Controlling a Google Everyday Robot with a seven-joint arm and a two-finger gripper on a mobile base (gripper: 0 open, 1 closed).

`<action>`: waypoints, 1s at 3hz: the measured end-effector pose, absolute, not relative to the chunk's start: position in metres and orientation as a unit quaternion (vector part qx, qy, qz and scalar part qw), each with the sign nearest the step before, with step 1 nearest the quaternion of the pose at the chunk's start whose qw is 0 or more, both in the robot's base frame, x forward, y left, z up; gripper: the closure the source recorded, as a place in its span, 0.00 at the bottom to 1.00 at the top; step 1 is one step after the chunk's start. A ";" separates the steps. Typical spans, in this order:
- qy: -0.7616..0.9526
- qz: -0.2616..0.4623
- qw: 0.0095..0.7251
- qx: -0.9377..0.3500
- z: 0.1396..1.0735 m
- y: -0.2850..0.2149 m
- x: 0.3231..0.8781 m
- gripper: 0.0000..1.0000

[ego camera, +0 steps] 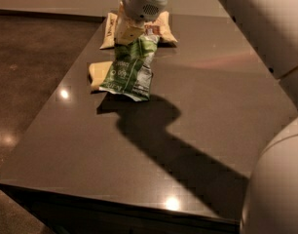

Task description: Move green jalapeno chip bag near sponge

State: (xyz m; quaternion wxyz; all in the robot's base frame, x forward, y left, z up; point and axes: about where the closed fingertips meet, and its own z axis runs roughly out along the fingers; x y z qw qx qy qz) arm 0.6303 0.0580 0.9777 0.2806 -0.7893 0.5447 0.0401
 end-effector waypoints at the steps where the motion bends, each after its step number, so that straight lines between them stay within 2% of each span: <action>1: 0.544 0.041 0.280 -0.790 0.976 0.060 0.631 0.17; 2: 0.543 0.042 0.280 -0.790 0.974 0.062 0.631 0.00; 3: 0.543 0.042 0.280 -0.790 0.974 0.062 0.631 0.00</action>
Offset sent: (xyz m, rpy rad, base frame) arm 0.0005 0.0019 -0.0017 0.0001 0.0014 0.0016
